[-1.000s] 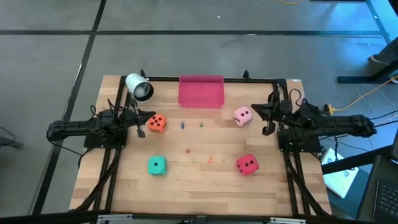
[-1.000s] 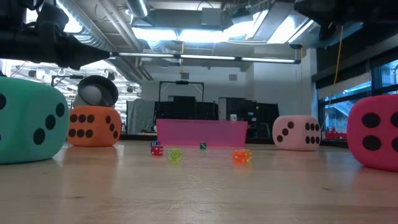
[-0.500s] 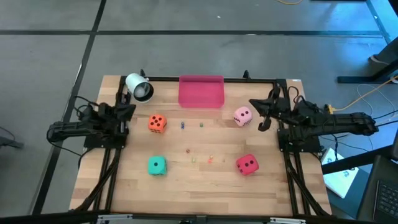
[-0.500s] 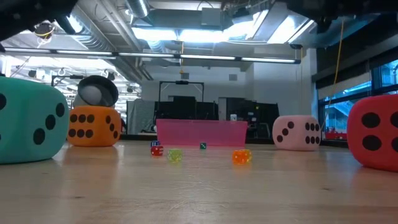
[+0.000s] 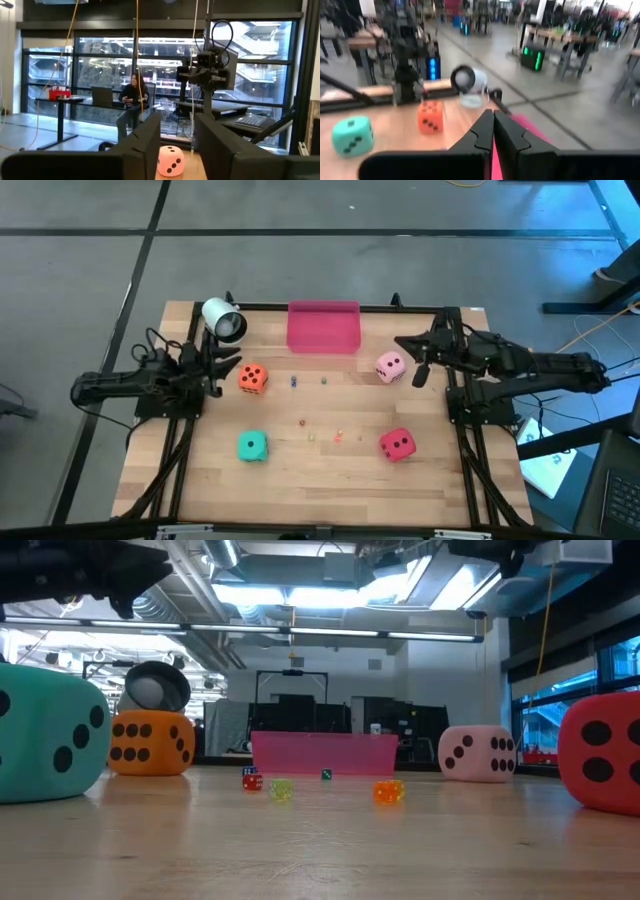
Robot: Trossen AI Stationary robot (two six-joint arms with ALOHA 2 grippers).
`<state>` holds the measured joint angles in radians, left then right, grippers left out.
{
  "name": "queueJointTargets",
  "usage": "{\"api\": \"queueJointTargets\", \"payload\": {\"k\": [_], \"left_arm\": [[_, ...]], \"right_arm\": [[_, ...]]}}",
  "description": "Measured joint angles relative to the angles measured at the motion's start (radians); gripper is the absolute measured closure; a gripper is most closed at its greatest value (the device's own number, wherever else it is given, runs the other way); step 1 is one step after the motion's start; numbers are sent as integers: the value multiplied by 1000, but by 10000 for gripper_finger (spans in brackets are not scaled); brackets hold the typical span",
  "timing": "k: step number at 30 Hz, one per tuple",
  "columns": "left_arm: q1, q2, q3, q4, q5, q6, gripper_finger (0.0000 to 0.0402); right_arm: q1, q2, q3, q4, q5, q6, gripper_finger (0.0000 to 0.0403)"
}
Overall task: Pick & Place Dice
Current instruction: Put the big pink dice into the pink bin
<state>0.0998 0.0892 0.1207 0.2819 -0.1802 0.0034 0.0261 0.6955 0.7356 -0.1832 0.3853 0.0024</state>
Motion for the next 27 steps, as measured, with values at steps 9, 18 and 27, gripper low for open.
{"api": "queueJointTargets", "payload": {"k": [9, 18, 27], "left_arm": [[0, 35, 2, -18, 16, 9, 256], [0, 72, 4, -17, 26, 10, 258], [0, 73, 5, -17, 26, -1, 258]], "right_arm": [[-2, 183, 235, -433, 17, 160, 256], [-42, 333, 325, -666, 19, 227, 93], [-122, 470, 326, -786, -62, 222, 25]]}}
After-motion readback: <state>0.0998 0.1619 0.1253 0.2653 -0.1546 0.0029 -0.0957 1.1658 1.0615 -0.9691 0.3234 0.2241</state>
